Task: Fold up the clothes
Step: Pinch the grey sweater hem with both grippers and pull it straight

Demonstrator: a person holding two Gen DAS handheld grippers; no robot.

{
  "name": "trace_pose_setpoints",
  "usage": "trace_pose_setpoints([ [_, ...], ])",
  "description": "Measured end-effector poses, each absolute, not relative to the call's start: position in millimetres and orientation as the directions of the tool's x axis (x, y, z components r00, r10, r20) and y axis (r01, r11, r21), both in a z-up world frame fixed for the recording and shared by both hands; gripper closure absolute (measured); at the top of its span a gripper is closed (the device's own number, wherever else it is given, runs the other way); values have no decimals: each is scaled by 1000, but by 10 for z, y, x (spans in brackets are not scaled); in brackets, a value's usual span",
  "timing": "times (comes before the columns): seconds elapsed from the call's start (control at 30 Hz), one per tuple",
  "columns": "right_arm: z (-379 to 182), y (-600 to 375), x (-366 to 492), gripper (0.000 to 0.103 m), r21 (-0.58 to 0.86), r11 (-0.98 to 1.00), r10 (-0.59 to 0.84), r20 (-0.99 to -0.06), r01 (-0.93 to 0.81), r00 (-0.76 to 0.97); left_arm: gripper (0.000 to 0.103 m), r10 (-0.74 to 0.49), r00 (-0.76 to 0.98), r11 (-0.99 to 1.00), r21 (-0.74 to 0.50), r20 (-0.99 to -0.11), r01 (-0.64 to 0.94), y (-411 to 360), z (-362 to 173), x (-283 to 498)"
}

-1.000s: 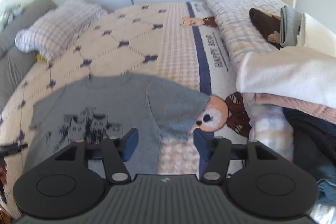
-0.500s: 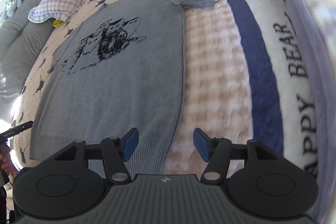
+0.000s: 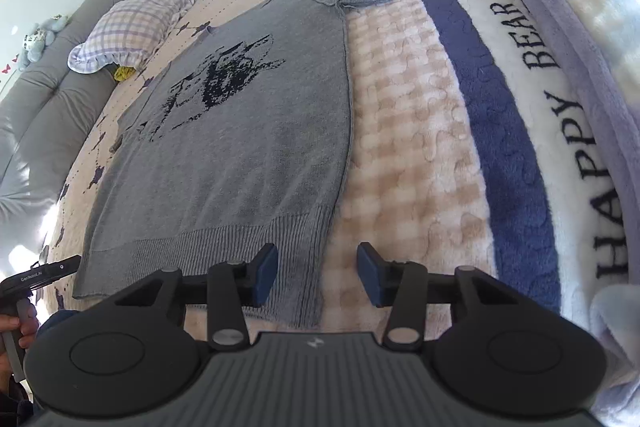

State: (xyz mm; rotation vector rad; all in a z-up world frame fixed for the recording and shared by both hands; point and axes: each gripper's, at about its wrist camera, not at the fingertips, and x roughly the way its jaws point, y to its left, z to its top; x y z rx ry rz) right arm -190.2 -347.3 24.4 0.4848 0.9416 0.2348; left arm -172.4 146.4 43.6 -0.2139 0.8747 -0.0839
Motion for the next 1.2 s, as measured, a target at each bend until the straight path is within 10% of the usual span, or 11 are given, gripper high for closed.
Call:
trace_pose_setpoints([
  [0.3,197,-3306,-1968,67,416,909,325,-724,10,609,60,-229,614,953,-302,-755,-15,1424,365,-1678],
  [0.43,144,-3310,-1978,87,433,901,325,-712,24,622,96,-212,605,962,-273,-767,-10,1346,366,-1641],
  [1.2,212,-3287,-2122,97,397,917,306,-742,24,596,97,-183,582,972,-235,-793,-14,1443,400,-1693],
])
